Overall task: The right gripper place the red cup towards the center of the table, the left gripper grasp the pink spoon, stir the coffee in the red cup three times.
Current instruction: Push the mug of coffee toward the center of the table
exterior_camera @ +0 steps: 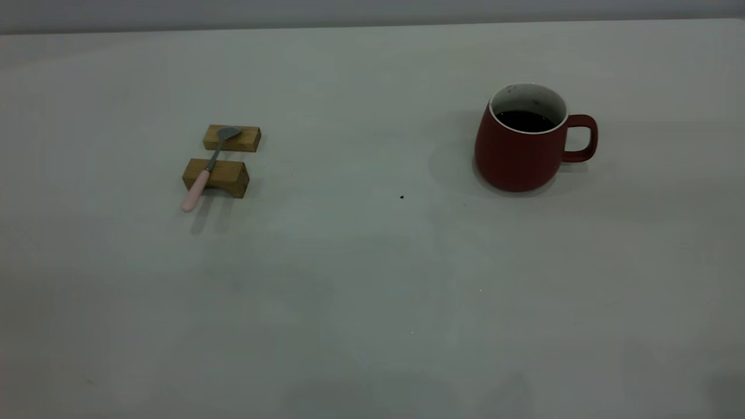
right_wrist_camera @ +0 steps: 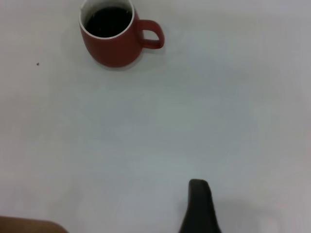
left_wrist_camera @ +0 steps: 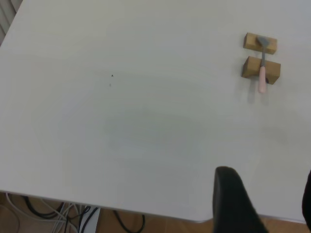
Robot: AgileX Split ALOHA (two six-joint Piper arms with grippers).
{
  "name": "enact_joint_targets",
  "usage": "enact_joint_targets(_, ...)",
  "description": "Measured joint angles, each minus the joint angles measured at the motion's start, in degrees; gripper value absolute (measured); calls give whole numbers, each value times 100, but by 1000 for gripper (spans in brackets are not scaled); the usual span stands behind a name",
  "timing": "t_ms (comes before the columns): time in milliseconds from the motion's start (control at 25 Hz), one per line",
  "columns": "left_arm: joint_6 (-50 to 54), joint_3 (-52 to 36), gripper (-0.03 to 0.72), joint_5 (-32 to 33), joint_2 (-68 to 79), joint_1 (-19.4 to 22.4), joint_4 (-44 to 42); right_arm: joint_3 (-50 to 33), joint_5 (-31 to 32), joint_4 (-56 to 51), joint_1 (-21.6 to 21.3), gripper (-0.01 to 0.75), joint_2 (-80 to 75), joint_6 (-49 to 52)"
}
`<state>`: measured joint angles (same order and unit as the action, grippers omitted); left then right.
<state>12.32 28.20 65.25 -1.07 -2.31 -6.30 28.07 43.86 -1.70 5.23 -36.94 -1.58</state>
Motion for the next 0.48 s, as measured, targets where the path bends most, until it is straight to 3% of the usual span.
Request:
enact_joint_targets(240,0,0,425,0,0,0,0,20,-1492,-435,0,616,-1920,-548)
enact_joint_targets(480,0,0,425,0,0,0,0,636,-1813,-749,0,597,-3586,-1243)
